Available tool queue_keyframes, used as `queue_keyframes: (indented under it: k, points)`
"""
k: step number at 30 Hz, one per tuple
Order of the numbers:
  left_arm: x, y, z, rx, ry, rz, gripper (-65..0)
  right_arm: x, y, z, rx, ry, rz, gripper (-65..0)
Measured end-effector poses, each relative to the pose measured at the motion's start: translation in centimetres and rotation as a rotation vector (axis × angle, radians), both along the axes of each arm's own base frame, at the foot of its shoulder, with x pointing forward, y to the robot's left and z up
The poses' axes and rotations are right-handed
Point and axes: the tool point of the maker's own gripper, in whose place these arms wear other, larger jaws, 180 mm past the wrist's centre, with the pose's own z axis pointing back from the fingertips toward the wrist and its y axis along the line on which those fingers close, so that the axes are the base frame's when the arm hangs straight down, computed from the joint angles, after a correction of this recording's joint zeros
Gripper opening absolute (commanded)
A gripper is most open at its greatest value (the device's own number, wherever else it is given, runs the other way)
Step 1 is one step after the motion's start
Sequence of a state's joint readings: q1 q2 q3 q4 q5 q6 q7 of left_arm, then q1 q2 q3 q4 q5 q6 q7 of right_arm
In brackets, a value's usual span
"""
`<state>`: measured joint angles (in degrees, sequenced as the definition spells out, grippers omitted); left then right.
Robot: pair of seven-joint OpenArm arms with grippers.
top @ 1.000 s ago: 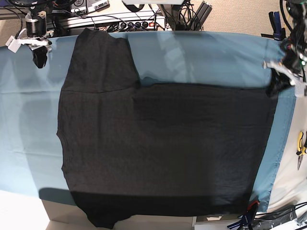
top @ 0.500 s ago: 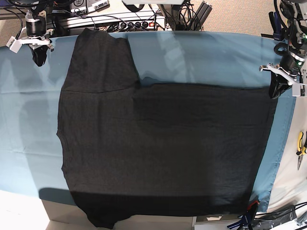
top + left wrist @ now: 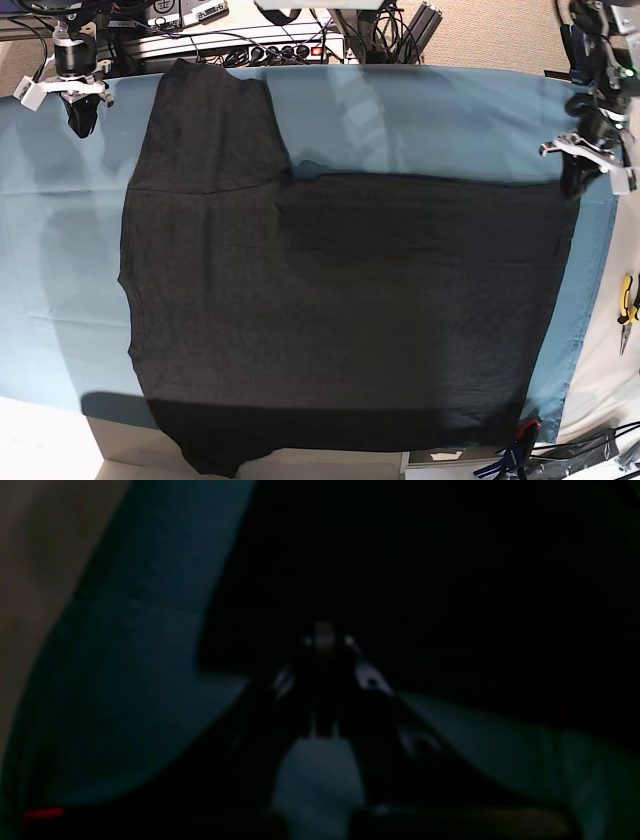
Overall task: Fold the T-shirt properly
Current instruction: 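Move both grippers down to the shirt's shoulder corners, then grasp the shoulder edges of the shirt with both grippers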
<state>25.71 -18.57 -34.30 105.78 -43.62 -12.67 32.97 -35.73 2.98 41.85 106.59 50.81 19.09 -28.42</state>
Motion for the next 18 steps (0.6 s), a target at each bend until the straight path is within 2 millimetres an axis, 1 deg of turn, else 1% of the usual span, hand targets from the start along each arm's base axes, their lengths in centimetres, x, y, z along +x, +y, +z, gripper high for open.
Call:
queue_keyframes:
  k: [2, 4, 6, 7, 8, 10, 11, 14, 18]
  points:
    - [0.0, 0.0, -0.2, -0.016, 0.001, 0.006, -65.0, 0.0, 0.0, 0.0, 0.000, 0.000, 0.000, -65.0]
    - [-0.4, 0.3, -1.4, -0.040, 0.027, 0.026, -65.0, 0.0, -0.1, 0.0, 0.001, 0.002, -0.004, -65.0]
    - [-1.1, 0.7, -2.9, -0.107, 0.059, 0.059, -65.0, -0.1, -0.3, -0.2, 0.004, 0.008, -0.019, -65.0]
    - [-1.4, 1.1, -3.5, -0.140, 0.067, 0.081, -65.0, -0.2, -0.3, -0.2, 0.002, 0.011, -0.023, -65.0]
    - [-1.7, 1.9, -4.2, -0.166, 0.080, 0.112, -65.0, -0.2, -0.3, -0.2, 0.003, 0.012, -0.022, -65.0]
    - [-1.9, 3.5, -5.0, -0.225, 0.078, 0.176, -65.0, -0.2, -0.3, -0.2, 0.000, 0.013, -0.022, -65.0]
    - [-2.0, 4.0, -5.0, -0.243, 0.067, 0.187, -65.0, -0.2, -0.3, -0.2, 0.000, 0.013, -0.022, -65.0]
    - [-2.0, 4.5, -5.0, -0.291, 0.040, 0.179, -65.0, -0.3, -0.4, -0.4, -0.013, 0.026, -0.019, -65.0]
    - [-2.0, 4.3, -4.8, -0.298, 0.028, 0.143, -65.0, -0.3, -0.4, -0.4, -0.017, 0.029, -0.019, -65.0]
